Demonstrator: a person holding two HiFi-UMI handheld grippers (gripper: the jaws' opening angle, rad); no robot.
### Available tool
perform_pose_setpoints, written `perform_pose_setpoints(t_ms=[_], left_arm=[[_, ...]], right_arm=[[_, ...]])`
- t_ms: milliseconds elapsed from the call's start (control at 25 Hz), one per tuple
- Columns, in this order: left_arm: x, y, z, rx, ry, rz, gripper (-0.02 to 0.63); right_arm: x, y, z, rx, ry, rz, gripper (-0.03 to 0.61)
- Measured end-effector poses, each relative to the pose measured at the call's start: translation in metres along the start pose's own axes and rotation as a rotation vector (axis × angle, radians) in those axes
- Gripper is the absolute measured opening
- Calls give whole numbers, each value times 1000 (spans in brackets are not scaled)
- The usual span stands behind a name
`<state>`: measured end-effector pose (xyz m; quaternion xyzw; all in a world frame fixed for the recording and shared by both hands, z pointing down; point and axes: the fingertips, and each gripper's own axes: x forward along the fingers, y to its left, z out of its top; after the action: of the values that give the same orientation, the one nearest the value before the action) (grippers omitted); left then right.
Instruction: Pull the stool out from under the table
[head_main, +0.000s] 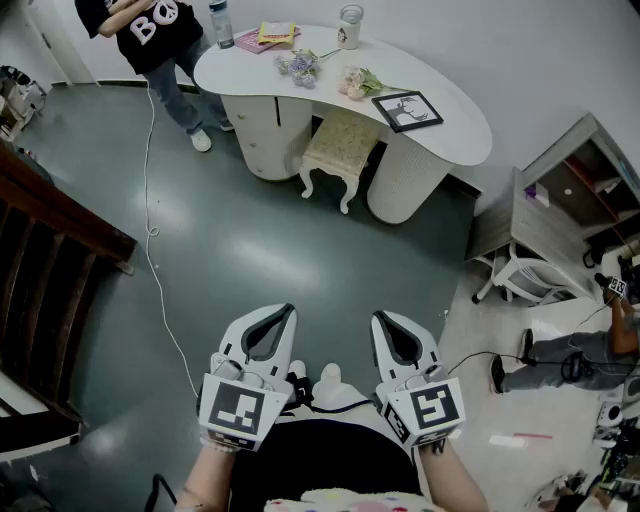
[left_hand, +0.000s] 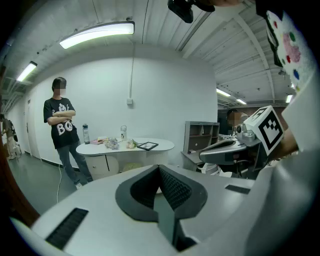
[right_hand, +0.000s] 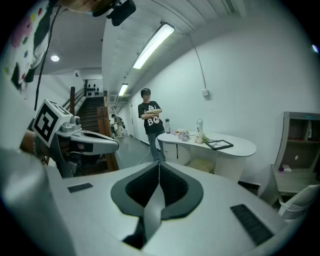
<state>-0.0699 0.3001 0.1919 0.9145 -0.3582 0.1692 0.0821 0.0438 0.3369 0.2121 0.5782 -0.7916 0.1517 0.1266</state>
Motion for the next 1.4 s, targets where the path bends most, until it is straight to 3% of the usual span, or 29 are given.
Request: perform_pose_setpoints(t_ms=[880, 1400], left_arm=[[-5, -21, 6, 14, -15, 31, 17], [-7, -43, 17, -1, -53, 104, 17]], right_arm=[[-18, -7, -1, 10, -20, 28, 35], [-42, -22, -4, -58, -36, 75, 35]])
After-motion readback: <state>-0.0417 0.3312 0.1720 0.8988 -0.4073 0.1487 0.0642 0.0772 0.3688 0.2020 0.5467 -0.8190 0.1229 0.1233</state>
